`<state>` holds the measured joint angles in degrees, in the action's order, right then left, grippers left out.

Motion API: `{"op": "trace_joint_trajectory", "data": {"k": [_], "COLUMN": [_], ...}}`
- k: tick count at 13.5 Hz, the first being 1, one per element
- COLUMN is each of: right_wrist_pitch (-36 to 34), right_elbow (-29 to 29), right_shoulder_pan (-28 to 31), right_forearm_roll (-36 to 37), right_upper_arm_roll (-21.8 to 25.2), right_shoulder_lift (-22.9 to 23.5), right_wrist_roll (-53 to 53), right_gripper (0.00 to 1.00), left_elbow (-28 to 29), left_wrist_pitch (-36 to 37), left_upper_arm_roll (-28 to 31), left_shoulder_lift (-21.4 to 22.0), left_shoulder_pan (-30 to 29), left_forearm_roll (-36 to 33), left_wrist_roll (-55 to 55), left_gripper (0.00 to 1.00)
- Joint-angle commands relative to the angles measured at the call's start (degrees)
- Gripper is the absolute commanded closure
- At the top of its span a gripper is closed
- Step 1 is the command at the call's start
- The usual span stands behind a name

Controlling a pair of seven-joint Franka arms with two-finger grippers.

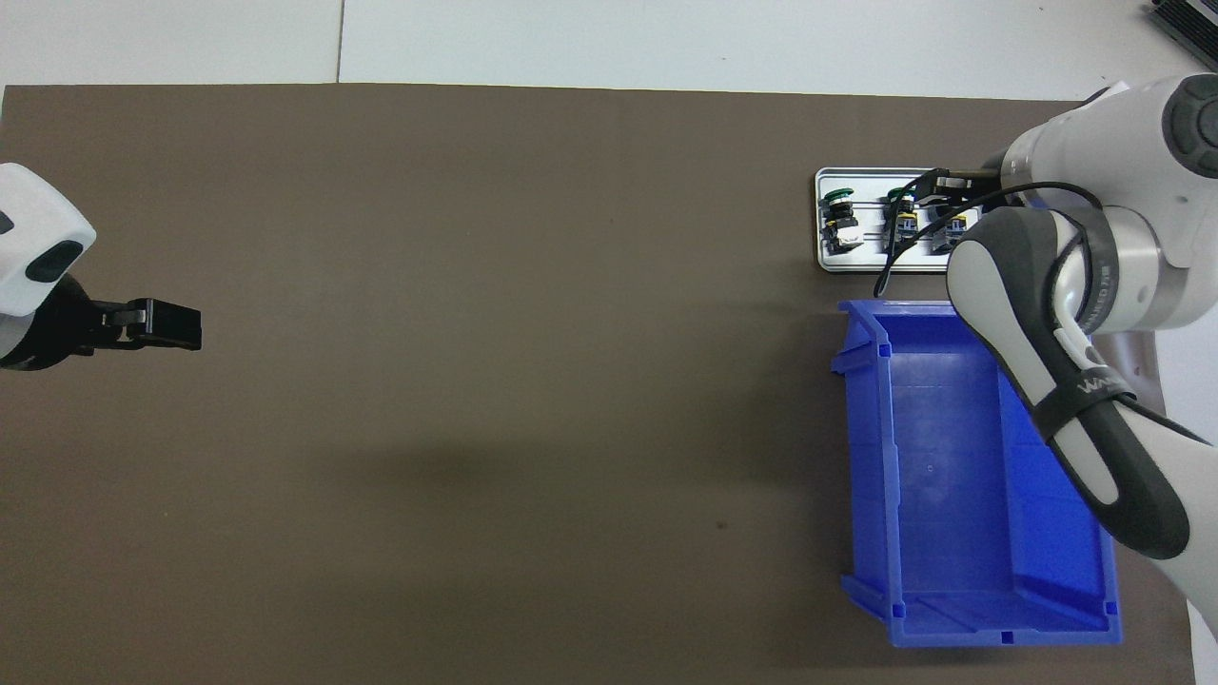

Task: Place and press button with both arms
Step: 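Reach the right gripper to the metal tray and grasp a green button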

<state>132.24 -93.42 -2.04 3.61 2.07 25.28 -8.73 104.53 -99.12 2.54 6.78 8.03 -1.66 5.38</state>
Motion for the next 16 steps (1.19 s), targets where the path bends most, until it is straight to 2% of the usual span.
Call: {"op": "trace_joint_trajectory", "data": {"k": [1, 4, 11, 12, 14, 15, 16], "right_wrist_pitch": [4.1, 7.4, 8.4, 8.3, 7.8, 7.2, 5.7], "right_elbow": [1.8, 2.0, -0.8, -1.1, -1.3, -1.3, -1.2], "right_shoulder_pan": [-0.1, -0.2, -0.1, -0.1, -0.2, -0.2, -0.2], "right_forearm_roll": [0.3, -0.2, 0.0, 0.0, 0.0, 0.0, 0.0], "right_upper_arm_roll": [-0.1, -0.1, -0.1, -0.1, -0.1, -0.1, -0.1], "right_shoulder_lift": [4.8, 7.4, 7.3, 7.3, 7.1, 6.8, 6.3], "right_wrist_roll": [0.6, 0.6, 0.6, 0.7, 0.7, 0.7, 0.7], "right_gripper": [0.31, 0.31, 0.33, 0.40, 0.47, 0.61, 0.86], "left_elbow": [0.6, 0.6, 0.6, 0.6, 0.6, 0.6, 0.6], "left_wrist_pitch": [-0.3, -0.3, -0.3, -0.3, -0.2, -0.2, -0.2], "left_upper_arm_roll": [-0.3, -0.3, -0.3, -0.3, -0.3, -0.3, -0.3], "left_shoulder_lift": [0.5, 0.5, 0.5, 0.5, 0.5, 0.5, 0.5], "left_shoulder_pan": [-0.4, -0.4, -0.4, -0.8, -1.5, -1.5, -1.5], "left_forearm_roll": [-1.0, -1.0, -1.0, -1.0, -1.0, -1.0, -1.0], "left_wrist_roll": [-0.5, -0.5, -0.5, -0.4, -0.5, -0.4, -0.5], "left_gripper": [0.00, 0.00, 0.00, 0.00, 0.00, 0.00, 0.00]}}
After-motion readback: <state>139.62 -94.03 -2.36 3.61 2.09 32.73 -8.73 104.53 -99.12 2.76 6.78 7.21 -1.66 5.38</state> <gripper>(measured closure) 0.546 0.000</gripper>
